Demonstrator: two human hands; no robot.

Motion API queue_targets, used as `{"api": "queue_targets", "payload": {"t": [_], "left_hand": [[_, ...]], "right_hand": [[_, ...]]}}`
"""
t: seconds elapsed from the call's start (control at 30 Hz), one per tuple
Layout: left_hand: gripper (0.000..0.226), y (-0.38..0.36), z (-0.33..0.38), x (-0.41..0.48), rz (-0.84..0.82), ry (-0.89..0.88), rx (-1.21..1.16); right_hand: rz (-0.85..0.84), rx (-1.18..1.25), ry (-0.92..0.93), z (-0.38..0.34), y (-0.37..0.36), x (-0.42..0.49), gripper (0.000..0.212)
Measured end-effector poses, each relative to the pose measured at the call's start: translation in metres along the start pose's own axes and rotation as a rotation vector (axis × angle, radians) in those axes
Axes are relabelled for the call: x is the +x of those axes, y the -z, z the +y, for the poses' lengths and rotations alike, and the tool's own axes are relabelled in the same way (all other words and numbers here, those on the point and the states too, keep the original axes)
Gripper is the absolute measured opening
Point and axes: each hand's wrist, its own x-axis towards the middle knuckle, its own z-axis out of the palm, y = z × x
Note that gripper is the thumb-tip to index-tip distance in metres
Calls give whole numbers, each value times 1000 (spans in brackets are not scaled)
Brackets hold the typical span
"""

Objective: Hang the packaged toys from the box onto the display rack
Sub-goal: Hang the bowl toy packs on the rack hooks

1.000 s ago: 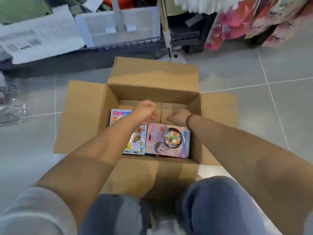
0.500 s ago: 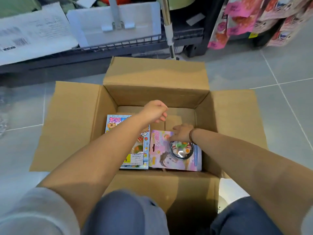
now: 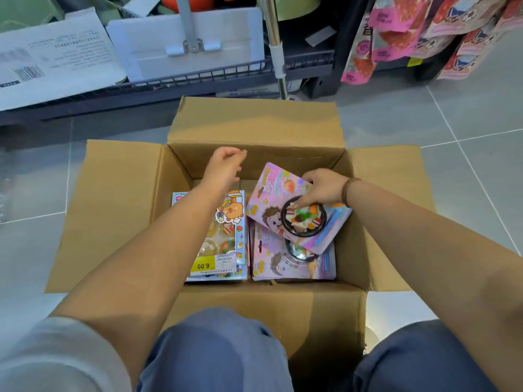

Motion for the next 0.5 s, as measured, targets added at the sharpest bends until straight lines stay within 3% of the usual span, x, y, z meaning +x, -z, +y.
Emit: {"api": "queue_targets", "payload": {"t": [0.07, 0.13, 0.23, 0.33, 0.4, 0.5], "left_hand": [[22, -1, -5, -2, -14, 55, -62], [37, -4, -11, -4, -35, 92, -84], [48, -9, -19, -8, -192, 194, -173], [21, -18, -18, -16, -378, 234, -330], [26, -23, -20, -16, -345, 196, -388], [22, -22, -20, -14, -268, 177, -415]], "right_hand": [[112, 160, -3, -4, 6, 0, 25], [220, 505, -5, -6, 13, 0, 20], [226, 897, 22, -12, 19, 2, 19], [198, 1093, 54, -22, 17, 7, 11], [169, 1187, 42, -27, 13, 9, 11], [177, 1149, -29, -25, 2, 19, 34]]}}
